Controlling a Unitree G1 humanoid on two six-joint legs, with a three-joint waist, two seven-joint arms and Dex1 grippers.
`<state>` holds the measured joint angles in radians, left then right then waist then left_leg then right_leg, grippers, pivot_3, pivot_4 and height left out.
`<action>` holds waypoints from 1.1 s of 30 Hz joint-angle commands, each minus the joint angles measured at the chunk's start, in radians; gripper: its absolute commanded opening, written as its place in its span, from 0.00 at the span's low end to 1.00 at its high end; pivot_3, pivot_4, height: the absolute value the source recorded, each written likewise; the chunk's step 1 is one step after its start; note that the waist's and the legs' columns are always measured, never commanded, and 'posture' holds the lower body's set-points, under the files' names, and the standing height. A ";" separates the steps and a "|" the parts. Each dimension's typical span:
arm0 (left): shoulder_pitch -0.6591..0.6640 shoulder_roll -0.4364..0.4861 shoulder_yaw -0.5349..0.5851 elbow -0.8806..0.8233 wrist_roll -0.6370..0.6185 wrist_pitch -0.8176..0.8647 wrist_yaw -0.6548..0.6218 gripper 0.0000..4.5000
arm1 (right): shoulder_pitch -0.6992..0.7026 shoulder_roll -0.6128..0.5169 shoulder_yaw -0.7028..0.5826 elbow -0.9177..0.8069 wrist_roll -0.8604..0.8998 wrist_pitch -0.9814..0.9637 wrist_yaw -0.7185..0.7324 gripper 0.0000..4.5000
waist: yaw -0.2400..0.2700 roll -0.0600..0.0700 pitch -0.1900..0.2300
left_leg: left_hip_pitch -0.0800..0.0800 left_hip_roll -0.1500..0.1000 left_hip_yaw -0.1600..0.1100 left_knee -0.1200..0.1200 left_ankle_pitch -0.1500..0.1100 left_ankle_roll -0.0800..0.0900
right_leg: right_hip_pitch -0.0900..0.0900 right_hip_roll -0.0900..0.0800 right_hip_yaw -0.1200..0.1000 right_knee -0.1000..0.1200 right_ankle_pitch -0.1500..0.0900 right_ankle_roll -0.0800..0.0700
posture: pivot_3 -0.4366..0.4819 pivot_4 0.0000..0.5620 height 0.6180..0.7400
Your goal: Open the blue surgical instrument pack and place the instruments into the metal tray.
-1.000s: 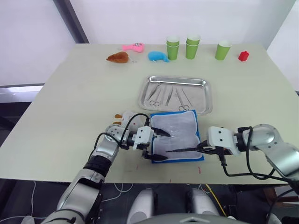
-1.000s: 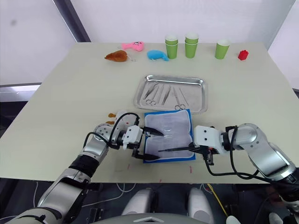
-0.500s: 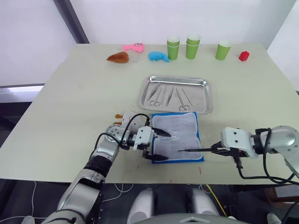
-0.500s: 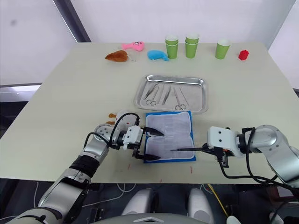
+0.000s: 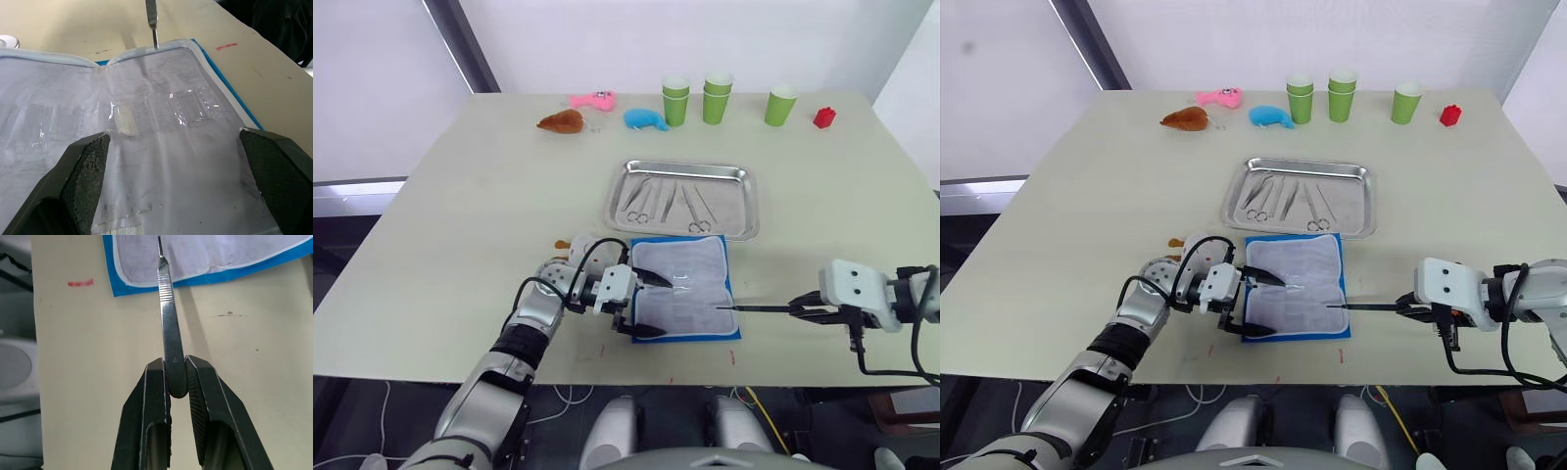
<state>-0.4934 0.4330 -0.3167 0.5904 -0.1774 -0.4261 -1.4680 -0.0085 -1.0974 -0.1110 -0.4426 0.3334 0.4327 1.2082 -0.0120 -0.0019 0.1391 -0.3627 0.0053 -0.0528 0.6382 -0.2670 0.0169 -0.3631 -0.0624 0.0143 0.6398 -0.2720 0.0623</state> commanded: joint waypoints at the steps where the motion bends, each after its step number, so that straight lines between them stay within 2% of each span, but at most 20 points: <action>1: 0.060 0.023 -0.080 0.111 0.119 0.001 -0.017 1.00 | -0.041 0.042 -0.058 -0.029 0.089 0.087 -0.055 0.00 | 0.000 0.000 0.000 | 0.000 0.000 0.000 0.000 0.000 0.000 | 0.000 0.000 0.000 0.000 0.000 0.000 | 0.48 0.27 1.00; 7: 0.063 0.020 -0.082 0.111 0.120 -0.003 -0.014 1.00 | -0.218 0.204 -0.038 -0.020 0.183 0.288 -0.253 0.00 | 0.000 0.001 0.000 | 0.001 0.001 0.000 0.000 0.000 0.000 | 0.000 0.000 0.001 0.000 0.000 0.000 | 0.48 0.27 1.00; 11: 0.065 0.021 -0.082 0.111 0.120 -0.005 -0.013 1.00 | -0.293 0.266 -0.016 -0.012 0.192 0.385 -0.362 0.00 | 0.002 0.002 -0.001 | 0.000 0.000 0.000 0.000 0.000 0.000 | 0.000 -0.001 0.000 0.000 0.002 -0.004 | 0.48 0.27 1.00; 23: 0.072 0.024 -0.081 0.101 0.119 -0.001 -0.004 1.00 | -0.507 0.542 0.067 0.172 0.046 0.581 -0.797 0.00 | -0.002 0.009 -0.005 | 0.000 -0.001 0.000 -0.001 0.000 0.000 | -0.001 -0.001 0.001 0.000 0.002 -0.004 | 0.48 0.27 1.00; 33: 0.072 0.030 -0.078 0.098 0.118 0.002 0.000 1.00 | -0.692 0.728 0.115 0.416 -0.061 0.670 -0.973 0.00 | -0.005 0.010 -0.005 | 0.000 -0.003 0.000 -0.001 0.000 0.000 | -0.001 0.000 0.001 0.002 0.002 -0.004 | 0.48 0.27 1.00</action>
<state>-0.4916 0.4336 -0.3186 0.5975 -0.1830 -0.4404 -1.4650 -0.6665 -0.3753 0.0145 -0.0311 0.2877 1.0935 0.2599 -0.0167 0.0081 0.1337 -0.3624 0.0026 -0.0529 0.6369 -0.2669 0.0172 -0.3646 -0.0627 0.0151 0.6414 -0.2696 0.0578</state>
